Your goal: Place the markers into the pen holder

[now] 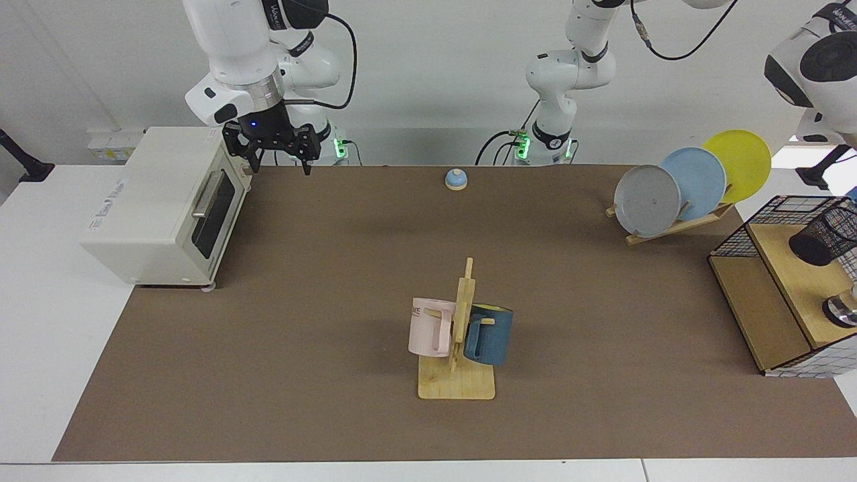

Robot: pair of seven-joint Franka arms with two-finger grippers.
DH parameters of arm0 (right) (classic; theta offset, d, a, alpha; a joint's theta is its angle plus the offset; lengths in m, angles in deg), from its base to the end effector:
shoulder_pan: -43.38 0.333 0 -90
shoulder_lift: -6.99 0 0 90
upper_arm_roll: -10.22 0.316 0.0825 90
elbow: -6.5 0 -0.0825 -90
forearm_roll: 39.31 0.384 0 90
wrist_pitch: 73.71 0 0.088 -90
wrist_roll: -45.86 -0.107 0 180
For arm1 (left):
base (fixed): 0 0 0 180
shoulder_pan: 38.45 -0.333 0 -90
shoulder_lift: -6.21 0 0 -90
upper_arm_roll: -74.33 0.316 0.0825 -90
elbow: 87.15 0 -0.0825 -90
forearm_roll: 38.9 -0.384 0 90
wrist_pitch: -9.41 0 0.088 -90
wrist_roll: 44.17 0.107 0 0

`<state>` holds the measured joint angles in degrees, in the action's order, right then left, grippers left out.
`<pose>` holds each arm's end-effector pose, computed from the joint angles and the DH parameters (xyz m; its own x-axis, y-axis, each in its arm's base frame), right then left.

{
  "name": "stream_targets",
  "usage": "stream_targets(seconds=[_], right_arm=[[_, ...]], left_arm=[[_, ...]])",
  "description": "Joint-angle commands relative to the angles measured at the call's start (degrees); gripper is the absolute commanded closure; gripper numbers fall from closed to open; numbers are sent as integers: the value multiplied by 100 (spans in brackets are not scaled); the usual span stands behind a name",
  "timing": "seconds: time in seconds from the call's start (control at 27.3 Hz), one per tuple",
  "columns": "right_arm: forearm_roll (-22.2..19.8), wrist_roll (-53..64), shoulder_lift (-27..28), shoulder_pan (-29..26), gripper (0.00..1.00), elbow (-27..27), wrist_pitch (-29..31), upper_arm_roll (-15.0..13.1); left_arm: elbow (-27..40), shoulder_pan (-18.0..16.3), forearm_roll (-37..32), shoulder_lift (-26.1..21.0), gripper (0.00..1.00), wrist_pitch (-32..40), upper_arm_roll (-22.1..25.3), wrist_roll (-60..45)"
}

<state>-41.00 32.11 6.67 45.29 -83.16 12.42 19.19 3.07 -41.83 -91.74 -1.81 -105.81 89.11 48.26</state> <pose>0.5364 0.1000 0.6246 0.9975 -0.0522 -0.0472 -0.0502 -0.9978 0.0428 0.5924 0.2320 0.6120 0.0307 -0.5794 -0.8145 -0.9946 0.0635 -0.0827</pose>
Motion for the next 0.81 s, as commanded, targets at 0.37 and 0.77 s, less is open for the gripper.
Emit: stream_targets(seconds=[0.37,0.77], right_arm=[[46,127,-83,-121,0,-104,70,70],[46,127,-83,-121,0,-104,70,70]], left_arm=[[-189,-216,-174,-296,100,-255,-18,64],[-5,-488,-113,-410,100,-299,-27,-76]])
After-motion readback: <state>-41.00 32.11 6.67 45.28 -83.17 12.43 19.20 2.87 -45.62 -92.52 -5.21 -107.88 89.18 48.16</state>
